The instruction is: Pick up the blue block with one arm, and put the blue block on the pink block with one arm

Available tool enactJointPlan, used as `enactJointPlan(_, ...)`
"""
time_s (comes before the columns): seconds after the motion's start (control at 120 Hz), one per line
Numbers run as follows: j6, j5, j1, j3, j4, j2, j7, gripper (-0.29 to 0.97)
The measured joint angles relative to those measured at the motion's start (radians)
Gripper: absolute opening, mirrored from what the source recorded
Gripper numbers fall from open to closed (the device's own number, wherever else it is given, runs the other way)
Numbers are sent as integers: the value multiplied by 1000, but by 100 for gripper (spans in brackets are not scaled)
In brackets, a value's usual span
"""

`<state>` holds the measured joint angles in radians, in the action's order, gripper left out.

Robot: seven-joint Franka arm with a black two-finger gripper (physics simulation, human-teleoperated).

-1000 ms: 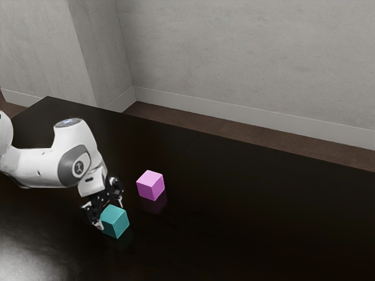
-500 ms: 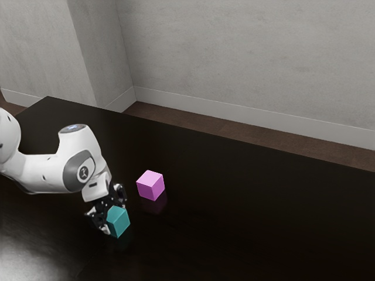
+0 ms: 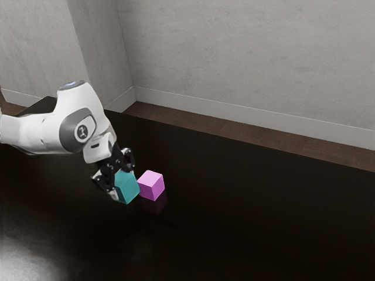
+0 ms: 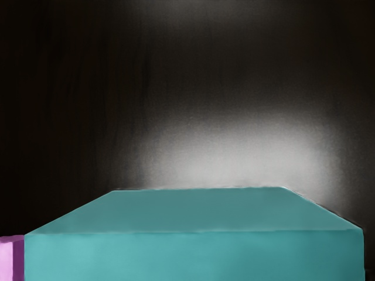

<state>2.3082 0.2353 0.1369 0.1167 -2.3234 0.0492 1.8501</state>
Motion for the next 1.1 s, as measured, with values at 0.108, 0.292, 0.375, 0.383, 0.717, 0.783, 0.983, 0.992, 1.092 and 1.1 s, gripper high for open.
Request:
enactJointPlan(0.108,-62,-21,9,-1,110,-90,1,34)
enactJointPlan(0.292,-123,-81,8,-9,278,-214,2,34)
enactJointPlan(0.375,-140,-102,8,-12,334,-260,3,34)
enactJointPlan(0.383,-141,-105,8,-12,339,-265,3,34)
enactJointPlan(0.717,-169,-138,7,-12,503,-402,4,33)
enactJointPlan(0.783,-171,-137,3,-11,516,-416,2,33)
enactJointPlan(0.983,-174,-135,-5,-10,534,-441,-4,33)
enactJointPlan(0.992,-174,-135,-5,-10,534,-442,-5,33)
enactJointPlan(1.092,-175,-133,-9,-8,534,-452,-7,41)
enactJointPlan(1.1,-176,-133,-9,-8,534,-453,-8,42)
